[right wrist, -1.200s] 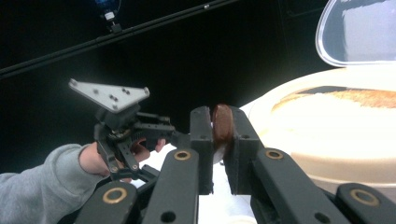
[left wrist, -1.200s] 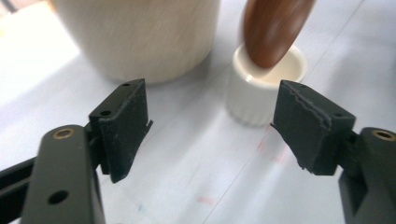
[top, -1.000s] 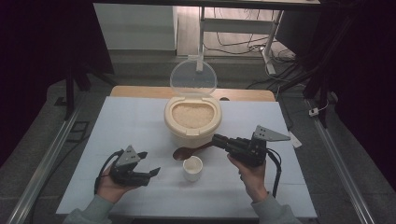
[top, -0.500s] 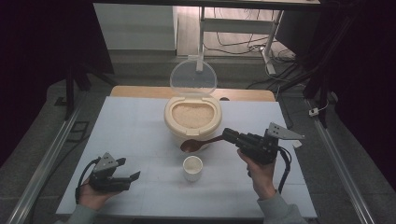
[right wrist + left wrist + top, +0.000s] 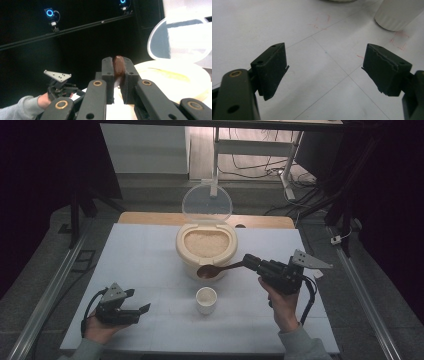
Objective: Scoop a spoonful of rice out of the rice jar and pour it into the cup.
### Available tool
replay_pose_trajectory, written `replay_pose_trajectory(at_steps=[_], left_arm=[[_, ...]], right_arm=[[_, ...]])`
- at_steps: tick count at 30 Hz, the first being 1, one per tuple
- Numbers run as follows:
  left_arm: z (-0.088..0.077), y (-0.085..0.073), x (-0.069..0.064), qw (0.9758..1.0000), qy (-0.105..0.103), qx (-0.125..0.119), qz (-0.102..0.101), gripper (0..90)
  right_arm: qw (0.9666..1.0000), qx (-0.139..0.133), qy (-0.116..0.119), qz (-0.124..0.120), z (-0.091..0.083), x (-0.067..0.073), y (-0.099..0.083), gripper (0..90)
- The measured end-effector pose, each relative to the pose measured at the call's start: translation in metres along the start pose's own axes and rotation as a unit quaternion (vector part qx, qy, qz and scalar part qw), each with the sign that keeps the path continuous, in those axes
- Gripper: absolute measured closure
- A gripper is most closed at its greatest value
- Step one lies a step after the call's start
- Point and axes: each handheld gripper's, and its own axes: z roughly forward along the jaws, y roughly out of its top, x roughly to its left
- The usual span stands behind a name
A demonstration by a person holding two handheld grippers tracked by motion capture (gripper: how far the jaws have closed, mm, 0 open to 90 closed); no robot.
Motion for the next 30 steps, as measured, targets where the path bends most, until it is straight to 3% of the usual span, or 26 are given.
replay_pose_trajectory(at_steps=[6, 12, 20, 22, 27, 29, 30], left_arm=[[0.002, 0.0, 0.001, 1.0, -0.002, 0.004, -0.002, 18.1], [0.003, 0.002, 0.001, 1.0, 0.0, 0.003, -0.001, 17.7], [0.007, 0.001, 0.001, 0.9998, -0.006, 0.017, 0.0, 16.6], [0.008, 0.001, 0.0, 0.9998, -0.007, 0.019, 0.001, 16.5], [0.008, 0.001, 0.001, 0.9997, -0.009, 0.024, 0.0, 16.2], [0.009, 0.001, 0.001, 0.9996, -0.01, 0.027, 0.001, 16.1], [0.009, 0.001, 0.001, 0.9996, -0.011, 0.028, 0.001, 16.0]], right_arm=[[0.9994, -0.02, -0.026, -0.014, -0.006, -0.005, 0.014, 82.6], [0.9975, -0.029, -0.065, -0.007, -0.004, -0.019, 0.024, 82.6], [0.992, 0.009, -0.123, -0.025, 0.019, -0.04, 0.037, 82.6], [0.9913, 0.012, -0.128, -0.028, 0.022, -0.042, 0.038, 82.6], [0.9848, 0.036, -0.16, -0.059, 0.038, -0.043, 0.042, 82.6], [0.9839, 0.038, -0.163, -0.062, 0.04, -0.044, 0.042, 82.7], [0.9813, 0.045, -0.172, -0.074, 0.044, -0.044, 0.043, 82.6]])
